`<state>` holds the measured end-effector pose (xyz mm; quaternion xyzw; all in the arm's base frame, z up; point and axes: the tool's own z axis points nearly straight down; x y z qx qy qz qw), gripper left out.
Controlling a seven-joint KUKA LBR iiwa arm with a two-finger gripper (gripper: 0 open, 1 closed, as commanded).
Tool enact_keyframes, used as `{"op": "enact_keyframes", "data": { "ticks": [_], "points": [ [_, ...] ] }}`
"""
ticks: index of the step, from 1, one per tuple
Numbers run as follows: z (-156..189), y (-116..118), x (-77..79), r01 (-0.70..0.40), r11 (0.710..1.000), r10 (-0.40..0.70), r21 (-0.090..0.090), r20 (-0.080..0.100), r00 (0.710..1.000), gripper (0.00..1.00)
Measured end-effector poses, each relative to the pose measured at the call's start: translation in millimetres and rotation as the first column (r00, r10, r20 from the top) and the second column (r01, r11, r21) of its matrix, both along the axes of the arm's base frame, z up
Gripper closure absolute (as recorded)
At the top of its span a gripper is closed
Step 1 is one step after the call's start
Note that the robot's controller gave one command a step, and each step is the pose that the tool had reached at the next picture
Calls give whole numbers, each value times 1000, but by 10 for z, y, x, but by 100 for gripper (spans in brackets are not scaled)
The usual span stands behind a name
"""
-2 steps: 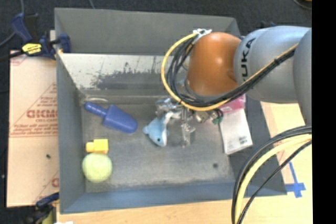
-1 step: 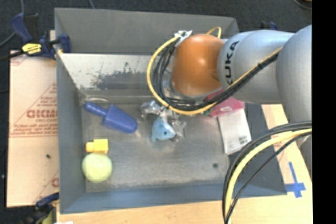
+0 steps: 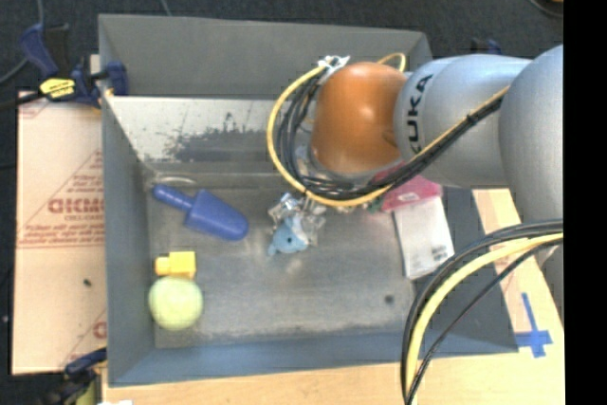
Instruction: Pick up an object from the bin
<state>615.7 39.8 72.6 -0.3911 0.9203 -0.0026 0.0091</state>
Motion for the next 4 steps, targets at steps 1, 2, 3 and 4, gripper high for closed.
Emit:
{"op": "enact_keyframes", "data": {
  "ticks": [1,2,3,4],
  "points": [
    [0,0,0,1,1000,-1,0,0,1000,100],
    [25,-1,-8,1,1000,-1,0,-2,1000,100],
    [139,-6,-9,2,1000,-2,-1,-2,1000,100],
    [225,-7,1,3,1000,-3,-1,1,1000,100]
  ]
}}
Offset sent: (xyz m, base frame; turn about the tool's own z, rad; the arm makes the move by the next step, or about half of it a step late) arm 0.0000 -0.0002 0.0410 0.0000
